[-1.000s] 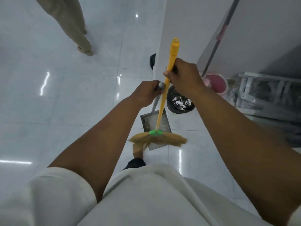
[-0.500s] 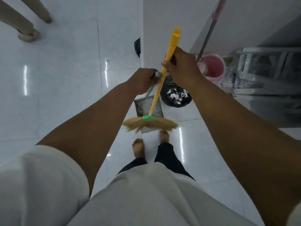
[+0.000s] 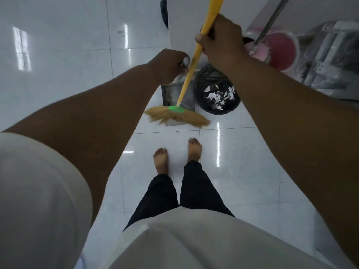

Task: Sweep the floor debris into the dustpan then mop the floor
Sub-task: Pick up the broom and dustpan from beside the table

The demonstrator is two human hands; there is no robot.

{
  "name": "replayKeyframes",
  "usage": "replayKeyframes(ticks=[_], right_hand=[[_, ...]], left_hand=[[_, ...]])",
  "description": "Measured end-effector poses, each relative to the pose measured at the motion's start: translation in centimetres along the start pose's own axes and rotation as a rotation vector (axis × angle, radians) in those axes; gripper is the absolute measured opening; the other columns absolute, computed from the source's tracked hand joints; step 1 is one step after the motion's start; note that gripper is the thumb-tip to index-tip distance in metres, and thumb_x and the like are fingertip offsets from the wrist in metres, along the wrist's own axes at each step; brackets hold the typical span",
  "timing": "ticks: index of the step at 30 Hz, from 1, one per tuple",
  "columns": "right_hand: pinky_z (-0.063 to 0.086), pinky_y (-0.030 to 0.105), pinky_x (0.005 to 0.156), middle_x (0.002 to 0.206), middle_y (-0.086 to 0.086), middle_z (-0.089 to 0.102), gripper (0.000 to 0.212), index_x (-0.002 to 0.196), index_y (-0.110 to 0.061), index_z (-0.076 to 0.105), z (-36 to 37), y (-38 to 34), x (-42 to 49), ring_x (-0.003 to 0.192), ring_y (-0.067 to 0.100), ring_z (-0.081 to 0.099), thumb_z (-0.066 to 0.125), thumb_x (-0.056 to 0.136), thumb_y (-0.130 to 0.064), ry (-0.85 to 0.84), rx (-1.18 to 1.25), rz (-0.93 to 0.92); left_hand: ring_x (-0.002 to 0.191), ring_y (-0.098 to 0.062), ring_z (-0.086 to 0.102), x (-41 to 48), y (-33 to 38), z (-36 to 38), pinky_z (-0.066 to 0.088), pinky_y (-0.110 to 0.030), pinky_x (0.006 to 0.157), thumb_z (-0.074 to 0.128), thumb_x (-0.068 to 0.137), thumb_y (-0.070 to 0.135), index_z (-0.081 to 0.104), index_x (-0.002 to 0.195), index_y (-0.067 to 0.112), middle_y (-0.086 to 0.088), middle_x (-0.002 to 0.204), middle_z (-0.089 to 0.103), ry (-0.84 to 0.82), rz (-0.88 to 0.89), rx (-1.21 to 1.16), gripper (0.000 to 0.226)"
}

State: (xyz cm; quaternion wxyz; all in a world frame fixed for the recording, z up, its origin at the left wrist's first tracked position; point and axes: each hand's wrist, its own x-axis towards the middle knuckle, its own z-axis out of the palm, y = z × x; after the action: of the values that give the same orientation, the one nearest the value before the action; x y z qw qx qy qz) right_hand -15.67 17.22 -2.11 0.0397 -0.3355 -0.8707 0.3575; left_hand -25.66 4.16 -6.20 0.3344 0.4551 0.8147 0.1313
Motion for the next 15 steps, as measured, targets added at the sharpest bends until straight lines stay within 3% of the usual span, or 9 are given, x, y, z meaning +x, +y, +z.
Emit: replayKeyframes(ticks=[10, 15], right_hand=[[0.055, 0.023, 0.079, 0.100, 0.005, 0.065, 0.025, 0.111, -0.009, 0.060, 1.8, 2.1, 4.3, 0.088, 0.016, 0.065, 0.060, 0.093, -0.026, 0.033, 0.046, 0.034], [0.054, 0.021, 0.082, 0.106, 0.007, 0.065, 0.026, 0.114, -0.009, 0.059, 1.5, 2.4, 5.8, 0.090, 0.015, 0.064, 0.057, 0.095, -0.027, 0.004, 0.031, 0.034]], left_hand=[[0.110, -0.025, 0.059, 4.5, -0.7, 0.8, 0.043, -0.030, 0.094, 0.056, 0.098, 0.023, 0.064, 0.122, 0.012, -0.008, 0.117, 0.066, 0.022, -0.050, -0.019, 0.028], [0.109, -0.027, 0.059, 5.7, -0.6, 1.1, 0.047, -0.036, 0.097, 0.054, 0.098, 0.022, 0.062, 0.122, 0.012, -0.010, 0.117, 0.065, 0.056, -0.113, -0.049, 0.027]])
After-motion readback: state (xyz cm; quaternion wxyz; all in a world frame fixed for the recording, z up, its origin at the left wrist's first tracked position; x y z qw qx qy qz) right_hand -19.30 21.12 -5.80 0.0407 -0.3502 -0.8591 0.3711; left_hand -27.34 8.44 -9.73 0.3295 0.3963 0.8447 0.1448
